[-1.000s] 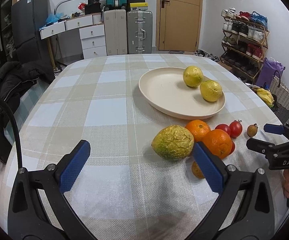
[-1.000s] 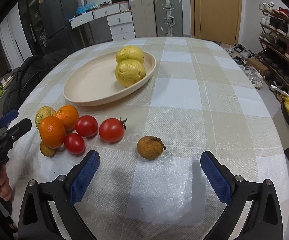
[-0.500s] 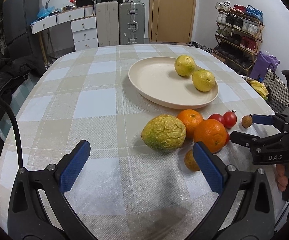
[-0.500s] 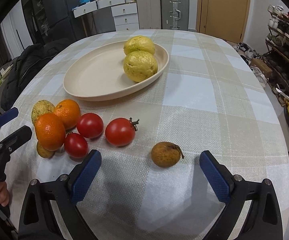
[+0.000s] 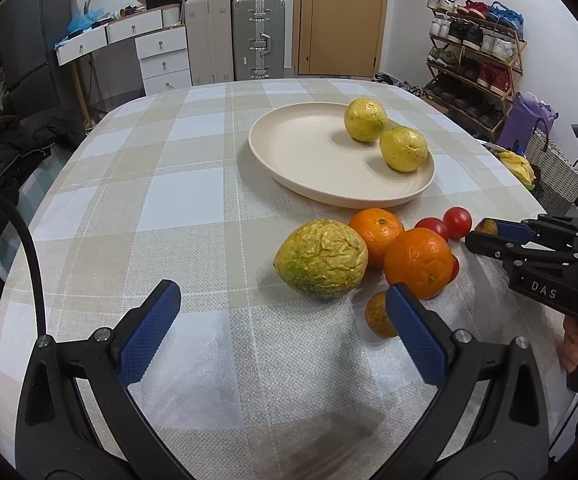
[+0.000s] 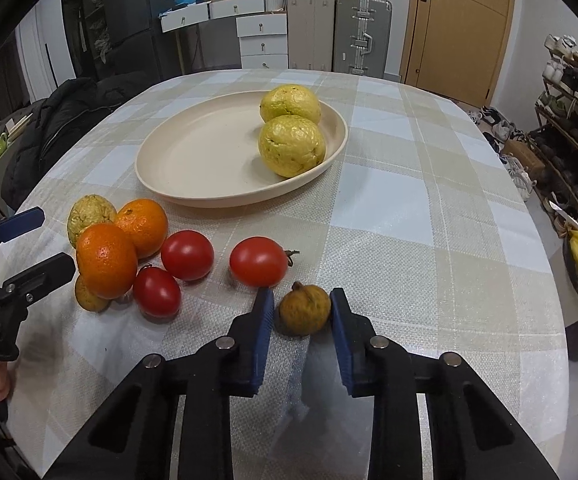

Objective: Organize fruits
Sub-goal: 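Close the right gripper on the small brown pear and lift it, then grasp the wrinkled green-yellow citron with the left gripper while the right gripper holds the pear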

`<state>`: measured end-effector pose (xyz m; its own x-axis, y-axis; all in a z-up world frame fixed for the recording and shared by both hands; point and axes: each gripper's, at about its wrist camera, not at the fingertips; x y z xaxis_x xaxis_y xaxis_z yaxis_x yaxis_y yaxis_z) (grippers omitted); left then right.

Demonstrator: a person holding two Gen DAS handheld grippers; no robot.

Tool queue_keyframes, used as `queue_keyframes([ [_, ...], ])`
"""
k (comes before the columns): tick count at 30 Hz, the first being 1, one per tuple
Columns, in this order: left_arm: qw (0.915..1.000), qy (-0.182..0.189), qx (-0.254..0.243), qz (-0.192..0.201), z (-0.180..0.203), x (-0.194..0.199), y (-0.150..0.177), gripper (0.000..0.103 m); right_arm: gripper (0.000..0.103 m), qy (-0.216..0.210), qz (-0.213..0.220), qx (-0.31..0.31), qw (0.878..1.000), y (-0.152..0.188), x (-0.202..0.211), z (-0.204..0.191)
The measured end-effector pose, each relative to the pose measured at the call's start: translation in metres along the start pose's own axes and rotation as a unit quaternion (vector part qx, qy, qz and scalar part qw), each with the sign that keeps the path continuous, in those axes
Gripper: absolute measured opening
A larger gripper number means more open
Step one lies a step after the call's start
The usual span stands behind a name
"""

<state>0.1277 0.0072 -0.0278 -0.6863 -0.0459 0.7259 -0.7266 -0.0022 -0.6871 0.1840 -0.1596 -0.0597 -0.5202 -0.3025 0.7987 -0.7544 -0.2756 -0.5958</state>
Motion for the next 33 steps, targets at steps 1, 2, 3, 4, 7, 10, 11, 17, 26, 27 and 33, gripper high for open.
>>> queue_keyframes([
  [1,1.0000,-0.001,-0.002,0.000,0.001,0.000,0.000,0.102,0.025,0.000,0.000,0.001,1.000,0.000,-0.001,0.000],
  [2,1.0000,-0.001,-0.003,0.001,0.001,0.000,0.000,0.102,0.025,0.000,0.000,0.002,1.000,0.000,-0.001,-0.001],
  [3,1.0000,0.000,-0.004,0.001,0.002,0.001,0.000,0.102,0.025,0.000,0.001,0.002,1.000,0.000,0.000,-0.001],
  [4,1.0000,0.000,-0.005,0.002,0.002,0.001,0.001,0.102,0.025,-0.001,0.001,0.003,1.000,0.000,0.000,-0.001],
  [7,1.0000,0.000,-0.007,0.002,0.003,0.001,0.001,0.102,0.025,-0.005,0.004,0.003,1.000,0.002,0.001,-0.002],
  [10,1.0000,0.001,-0.006,0.002,0.003,0.001,0.001,0.102,0.025,-0.013,0.009,0.006,1.000,0.005,0.004,-0.005],
  [11,1.0000,0.001,-0.006,0.001,0.003,0.001,0.001,0.102,0.025,-0.015,0.011,0.008,1.000,0.005,0.006,-0.006],
  [17,0.9999,0.003,-0.010,0.000,0.004,0.001,0.001,0.102,0.025,-0.029,0.029,0.011,0.999,0.009,0.018,-0.010],
  [26,0.9998,0.018,-0.009,-0.008,0.004,-0.002,0.002,0.102,0.025,-0.058,0.068,0.004,0.996,0.017,0.035,-0.008],
  [27,0.9998,0.018,-0.008,-0.009,0.003,-0.003,0.002,0.102,0.025,-0.060,0.069,0.004,0.996,0.017,0.037,-0.008],
  [33,0.9997,0.022,-0.008,-0.008,0.003,-0.003,0.001,0.102,0.025,-0.063,0.071,0.007,0.995,0.018,0.045,-0.008],
])
Point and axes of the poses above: each gripper's, at about its wrist camera, not at the fingertips, and x roughly against the way its jaws point, z to its right, y to its underside, and after that the axes turned 5 degrees about -y, right-handed
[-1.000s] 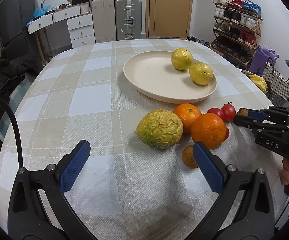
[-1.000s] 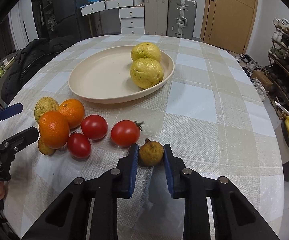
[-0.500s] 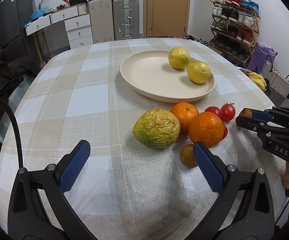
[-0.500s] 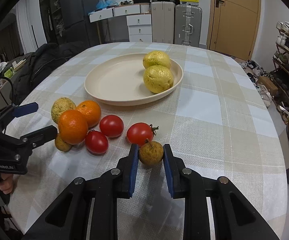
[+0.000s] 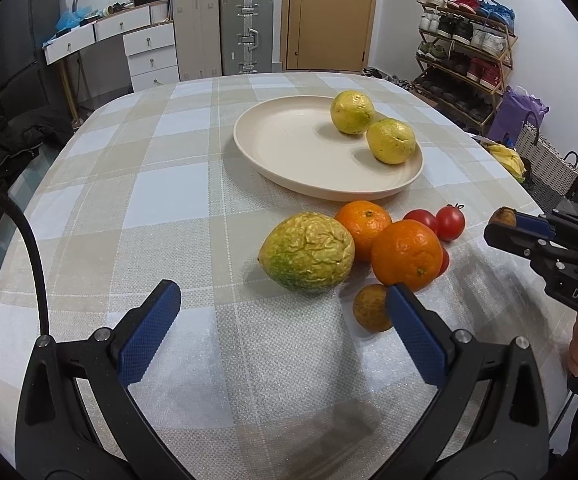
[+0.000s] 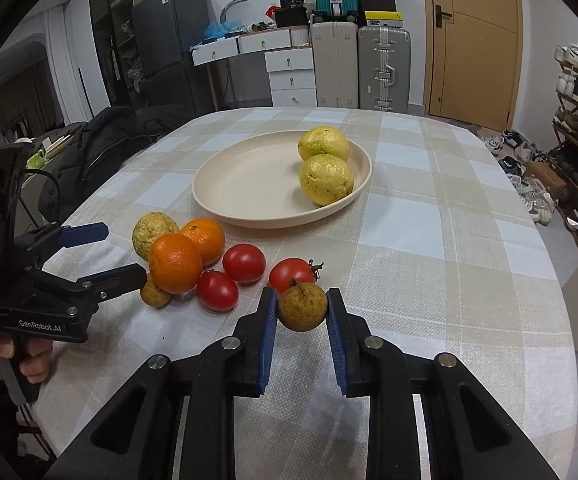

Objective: Organize fruits
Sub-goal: 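Grasp the wrinkled green-yellow citron with the left gripper while the right gripper holds the pear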

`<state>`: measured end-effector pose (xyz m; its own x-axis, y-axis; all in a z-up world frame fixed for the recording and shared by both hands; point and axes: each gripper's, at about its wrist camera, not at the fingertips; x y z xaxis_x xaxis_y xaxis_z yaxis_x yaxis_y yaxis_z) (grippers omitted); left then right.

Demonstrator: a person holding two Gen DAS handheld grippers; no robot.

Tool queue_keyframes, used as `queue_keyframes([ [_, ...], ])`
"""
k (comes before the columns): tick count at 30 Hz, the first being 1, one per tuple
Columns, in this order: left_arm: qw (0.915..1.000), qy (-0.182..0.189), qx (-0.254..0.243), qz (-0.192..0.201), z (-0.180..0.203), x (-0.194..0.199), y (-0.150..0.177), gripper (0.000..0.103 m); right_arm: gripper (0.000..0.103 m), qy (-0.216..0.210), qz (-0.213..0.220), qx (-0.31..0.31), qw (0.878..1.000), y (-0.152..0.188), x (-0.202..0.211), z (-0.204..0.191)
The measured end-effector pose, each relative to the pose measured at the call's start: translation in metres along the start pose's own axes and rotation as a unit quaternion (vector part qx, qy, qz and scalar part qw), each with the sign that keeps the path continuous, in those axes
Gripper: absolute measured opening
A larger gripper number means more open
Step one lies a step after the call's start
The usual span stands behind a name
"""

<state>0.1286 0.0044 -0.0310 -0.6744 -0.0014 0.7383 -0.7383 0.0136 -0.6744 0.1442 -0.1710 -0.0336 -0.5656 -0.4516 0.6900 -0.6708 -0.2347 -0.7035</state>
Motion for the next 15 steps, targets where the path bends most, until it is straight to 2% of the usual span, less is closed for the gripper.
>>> queue_keyframes([
  [9,0.9998,0.018,-0.004,-0.002,0.0000,-0.0001,0.0001,0.102,0.025,-0.013,-0.002,0.006,1.000,-0.0002,-0.0008,-0.0072],
  [15,0.9998,0.019,0.011,-0.004,-0.0071,-0.0039,-0.0034,0.096,0.025,-0.015,0.002,0.005,1.000,-0.0013,0.0017,-0.0067],
])
Point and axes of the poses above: each gripper's, at about its wrist camera, not at the fingertips, and x roughly against the way its jaws point, z to its right, y to its underside, and after that the axes turned 5 degrees about -y, right-handed
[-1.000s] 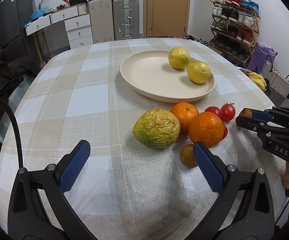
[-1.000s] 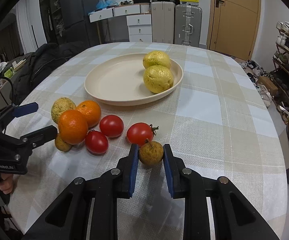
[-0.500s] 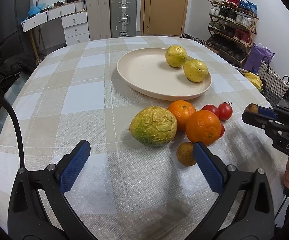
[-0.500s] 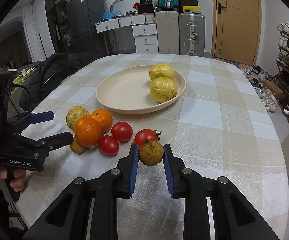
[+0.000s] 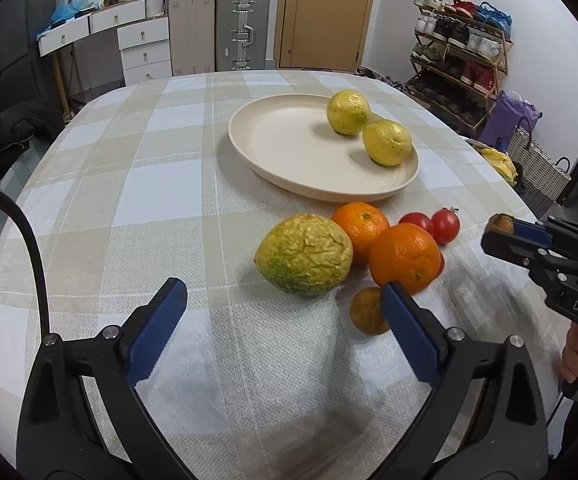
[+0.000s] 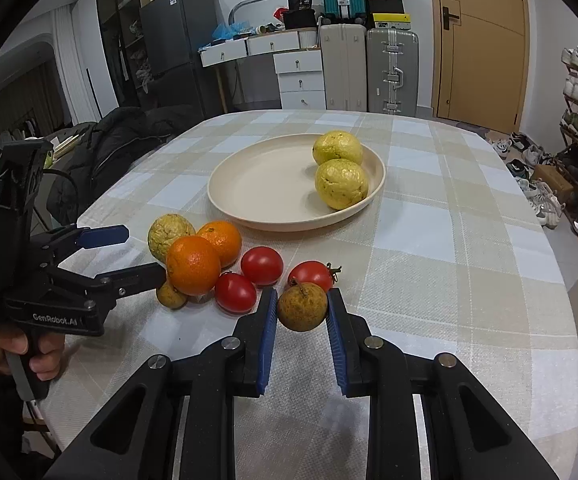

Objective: Organize fruits
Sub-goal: 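Grasp the wrinkled green-yellow citron with the left gripper while the right gripper holds the pear, then lift and carry the citron and the pear toward the cream plate with both grippers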

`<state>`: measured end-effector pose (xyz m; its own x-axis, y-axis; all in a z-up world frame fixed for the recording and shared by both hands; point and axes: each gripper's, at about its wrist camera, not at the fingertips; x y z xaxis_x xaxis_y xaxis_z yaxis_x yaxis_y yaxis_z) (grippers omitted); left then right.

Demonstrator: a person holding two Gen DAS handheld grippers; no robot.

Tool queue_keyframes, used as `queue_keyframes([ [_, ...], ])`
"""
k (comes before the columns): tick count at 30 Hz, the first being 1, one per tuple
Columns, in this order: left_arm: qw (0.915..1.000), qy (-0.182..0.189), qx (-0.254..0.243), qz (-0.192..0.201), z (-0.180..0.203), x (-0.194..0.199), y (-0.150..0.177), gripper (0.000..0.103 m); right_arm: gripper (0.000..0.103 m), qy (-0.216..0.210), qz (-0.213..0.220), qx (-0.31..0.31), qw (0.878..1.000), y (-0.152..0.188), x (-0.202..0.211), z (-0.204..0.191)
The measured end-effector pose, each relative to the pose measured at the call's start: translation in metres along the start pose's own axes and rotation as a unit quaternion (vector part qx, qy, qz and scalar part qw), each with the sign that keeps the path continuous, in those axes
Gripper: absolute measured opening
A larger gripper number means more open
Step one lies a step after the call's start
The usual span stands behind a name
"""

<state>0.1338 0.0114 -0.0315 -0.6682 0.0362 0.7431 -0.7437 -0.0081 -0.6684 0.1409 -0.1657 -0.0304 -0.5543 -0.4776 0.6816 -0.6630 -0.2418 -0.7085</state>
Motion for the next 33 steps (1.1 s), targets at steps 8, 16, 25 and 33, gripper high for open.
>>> queue_keyframes([
  [8,0.9998,-0.003,-0.012,-0.013,0.001,-0.013,-0.009,0.078,0.025,-0.002,0.003,-0.006,1.000,0.000,0.004,0.003],
  [16,0.9990,0.030,-0.029,-0.012,0.010,-0.015,-0.010,0.049,0.025,-0.005,0.003,-0.006,1.000,-0.001,0.004,0.003],
  [25,0.9989,0.027,-0.035,0.014,0.012,-0.004,-0.008,0.048,0.025,-0.007,0.001,-0.003,1.000,0.000,0.001,0.000],
  [33,0.9987,0.026,-0.031,0.031,0.009,0.007,-0.007,0.048,0.025,-0.007,0.002,0.001,1.000,0.001,0.002,-0.002],
])
Point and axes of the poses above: each gripper's, at about its wrist camera, not at the fingertips, and x roughly against the way its jaws point, z to its right, y to its underside, and after that the axes turned 5 degrees about -y, right-handed
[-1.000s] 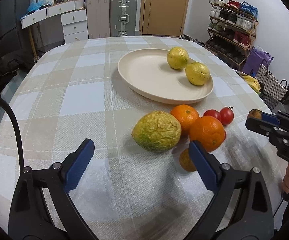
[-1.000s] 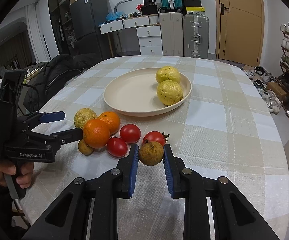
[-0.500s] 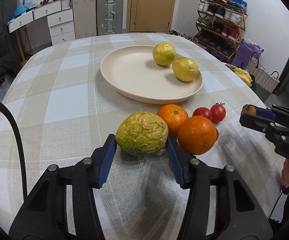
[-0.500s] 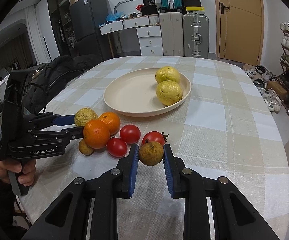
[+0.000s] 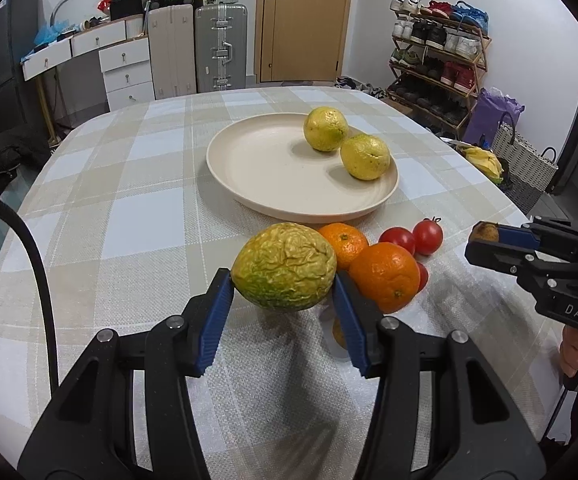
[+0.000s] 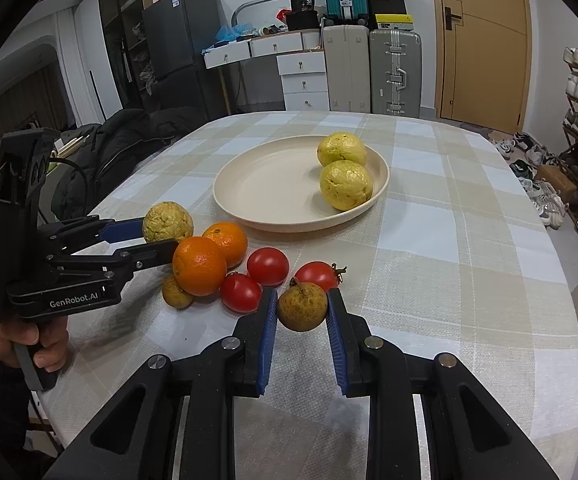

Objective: Organize fruits
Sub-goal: 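Lift and carry the citron and the pear toward the cream plate with both grippers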

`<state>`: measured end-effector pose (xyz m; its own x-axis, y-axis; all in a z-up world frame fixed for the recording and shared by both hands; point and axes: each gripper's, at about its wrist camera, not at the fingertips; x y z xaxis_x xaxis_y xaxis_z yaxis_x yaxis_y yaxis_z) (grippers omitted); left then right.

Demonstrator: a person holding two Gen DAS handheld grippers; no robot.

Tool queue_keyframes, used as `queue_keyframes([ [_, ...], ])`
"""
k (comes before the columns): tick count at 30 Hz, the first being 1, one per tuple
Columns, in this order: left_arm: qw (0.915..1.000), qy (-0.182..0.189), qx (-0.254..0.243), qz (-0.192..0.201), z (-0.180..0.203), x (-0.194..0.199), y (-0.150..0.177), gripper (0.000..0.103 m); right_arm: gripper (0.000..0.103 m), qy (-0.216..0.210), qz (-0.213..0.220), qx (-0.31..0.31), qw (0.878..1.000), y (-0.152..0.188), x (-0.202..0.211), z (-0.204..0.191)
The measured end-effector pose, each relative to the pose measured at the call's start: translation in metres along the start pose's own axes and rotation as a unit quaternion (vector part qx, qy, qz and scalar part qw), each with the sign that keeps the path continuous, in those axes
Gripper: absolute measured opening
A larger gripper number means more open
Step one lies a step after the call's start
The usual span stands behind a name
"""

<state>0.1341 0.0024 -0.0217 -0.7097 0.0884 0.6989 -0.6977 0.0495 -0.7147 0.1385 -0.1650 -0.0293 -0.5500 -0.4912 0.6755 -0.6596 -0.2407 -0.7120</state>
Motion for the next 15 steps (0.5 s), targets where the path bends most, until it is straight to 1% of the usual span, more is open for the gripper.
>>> queue_keyframes([
  [15,0.9986,0.000,0.027,0.045,-0.012,0.027,-0.010,0.048,0.025,-0.003,0.011,0.001,1.000,-0.001,0.002,-0.004],
])
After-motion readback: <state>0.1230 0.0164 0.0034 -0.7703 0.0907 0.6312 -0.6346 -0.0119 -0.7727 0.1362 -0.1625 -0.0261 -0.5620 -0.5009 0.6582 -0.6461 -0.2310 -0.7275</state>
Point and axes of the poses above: each gripper's, at about its wrist camera, not at the fingertips, and x roughly against the way its jaws point, z to its right, y to its underside, and after that the axes turned 5 degrees about -y, right-handed
